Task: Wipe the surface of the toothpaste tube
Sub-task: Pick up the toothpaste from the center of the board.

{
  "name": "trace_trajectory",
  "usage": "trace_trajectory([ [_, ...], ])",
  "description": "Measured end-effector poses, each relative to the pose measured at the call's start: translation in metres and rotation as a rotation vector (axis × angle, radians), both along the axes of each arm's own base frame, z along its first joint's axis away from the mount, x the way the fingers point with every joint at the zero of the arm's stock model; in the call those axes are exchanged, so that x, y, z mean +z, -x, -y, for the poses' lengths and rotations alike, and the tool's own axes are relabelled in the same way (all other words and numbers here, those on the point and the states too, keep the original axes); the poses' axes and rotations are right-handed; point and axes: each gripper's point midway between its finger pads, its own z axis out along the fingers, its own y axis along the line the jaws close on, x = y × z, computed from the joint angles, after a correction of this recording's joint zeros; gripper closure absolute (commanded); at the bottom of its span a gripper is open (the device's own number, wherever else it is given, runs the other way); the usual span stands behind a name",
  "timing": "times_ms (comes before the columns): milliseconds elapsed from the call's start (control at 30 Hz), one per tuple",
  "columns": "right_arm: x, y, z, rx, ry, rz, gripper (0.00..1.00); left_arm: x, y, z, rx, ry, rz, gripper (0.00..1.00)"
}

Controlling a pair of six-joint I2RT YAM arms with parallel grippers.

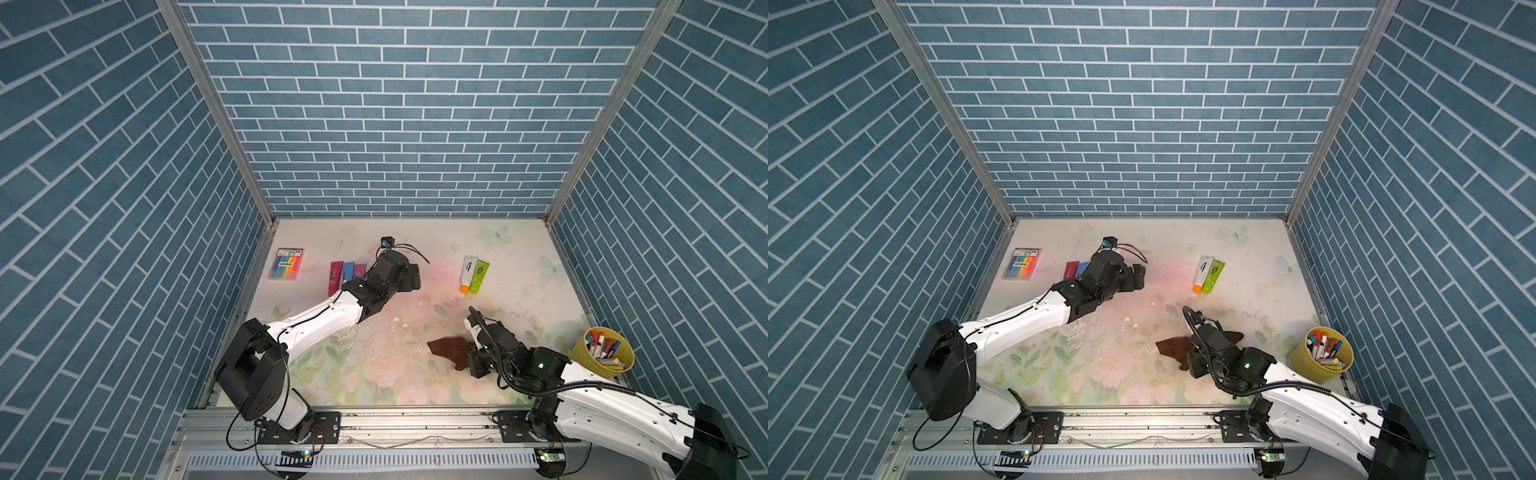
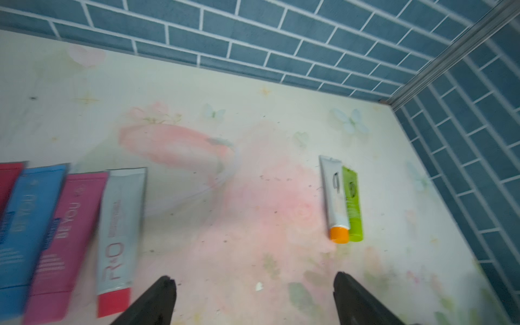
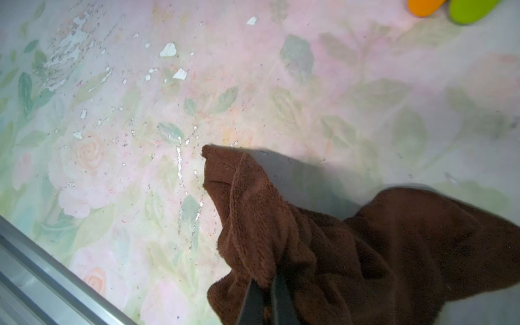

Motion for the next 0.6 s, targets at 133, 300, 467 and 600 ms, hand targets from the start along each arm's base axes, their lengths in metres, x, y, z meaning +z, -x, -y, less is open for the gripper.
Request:
trace_trajectory([
  [133, 0.01, -0.008, 0.018, -0.09, 0.003, 0.065, 1.0, -0.009, -0.017, 0.041, -0.059, 0.005, 0.005, 0.0],
  [300, 0.012, -0.013, 0.029, -0.144, 0.027, 0.093, 1.0, -0.032, -0.031, 0.103, -0.16, -0.013, -0.003, 0.0],
  [467, 0.01, -0.013, 0.032, -0.155, 0.041, 0.09, 1.0, -0.042, -0.042, 0.164, -0.269, -0.007, 0.009, 0.06],
  [600, 0.01, -0.013, 0.033, -0.161, 0.038, 0.094, 1.0, -0.05, -0.05, 0.194, -0.32, -0.025, 0.022, 0.07],
])
